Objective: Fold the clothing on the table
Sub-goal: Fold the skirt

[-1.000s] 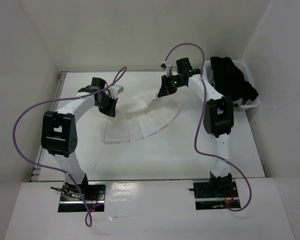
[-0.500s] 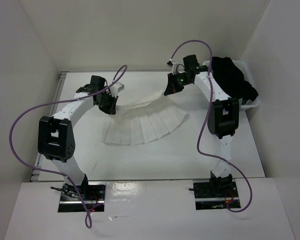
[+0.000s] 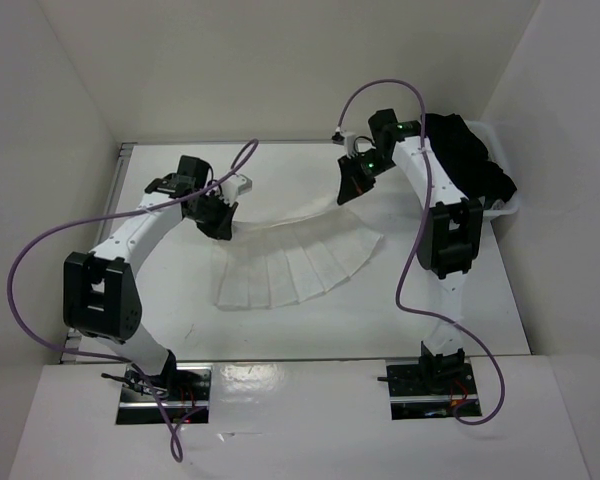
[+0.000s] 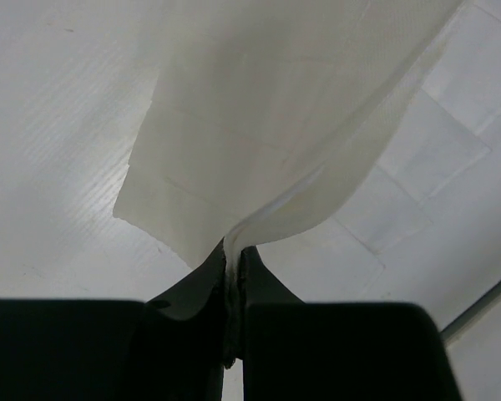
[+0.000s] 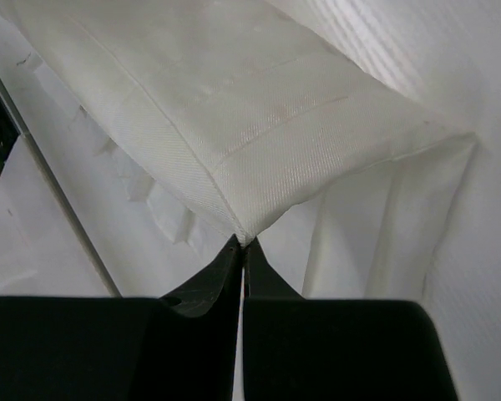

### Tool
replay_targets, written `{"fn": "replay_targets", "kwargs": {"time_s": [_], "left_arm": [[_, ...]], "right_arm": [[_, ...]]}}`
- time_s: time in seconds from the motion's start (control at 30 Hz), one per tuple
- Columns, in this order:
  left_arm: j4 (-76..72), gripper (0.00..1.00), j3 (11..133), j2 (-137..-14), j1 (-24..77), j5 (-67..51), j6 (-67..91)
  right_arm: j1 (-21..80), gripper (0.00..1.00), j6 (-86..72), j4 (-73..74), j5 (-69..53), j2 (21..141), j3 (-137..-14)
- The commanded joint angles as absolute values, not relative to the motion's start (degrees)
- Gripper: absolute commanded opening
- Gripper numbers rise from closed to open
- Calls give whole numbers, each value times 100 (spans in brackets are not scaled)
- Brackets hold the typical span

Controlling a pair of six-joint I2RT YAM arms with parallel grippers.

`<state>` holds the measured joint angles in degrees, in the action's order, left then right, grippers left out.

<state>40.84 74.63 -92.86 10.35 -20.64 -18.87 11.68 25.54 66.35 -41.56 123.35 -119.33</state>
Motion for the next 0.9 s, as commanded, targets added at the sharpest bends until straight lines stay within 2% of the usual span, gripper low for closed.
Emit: {"fn": "replay_targets", "kwargs": {"time_s": [0.0, 0.4, 0.57, 0.67, 0.87], "left_arm": [[4702, 0, 7418, -8982, 1063, -2179, -2197], [5255, 0, 7172, -8912, 1458, -2698, -2355], [4958, 0, 7206, -9052, 1529, -2514, -2093], [4790, 0, 7539, -9324, 1529, -2391, -1969], [4080, 0, 8392, -9702, 1529, -1663, -1749]], "right_arm": [[1020, 0, 3312, 7426, -4078, 11813, -12051], [1020, 0, 3761, 7427, -3393, 11329, -11031], [1072, 0, 3657, 7427, -3691, 11513, -10951], [1072, 0, 3341, 7287, -3954, 11802, -11302], [1072, 0, 2016, 5934, -4201, 11996, -12179]]}}
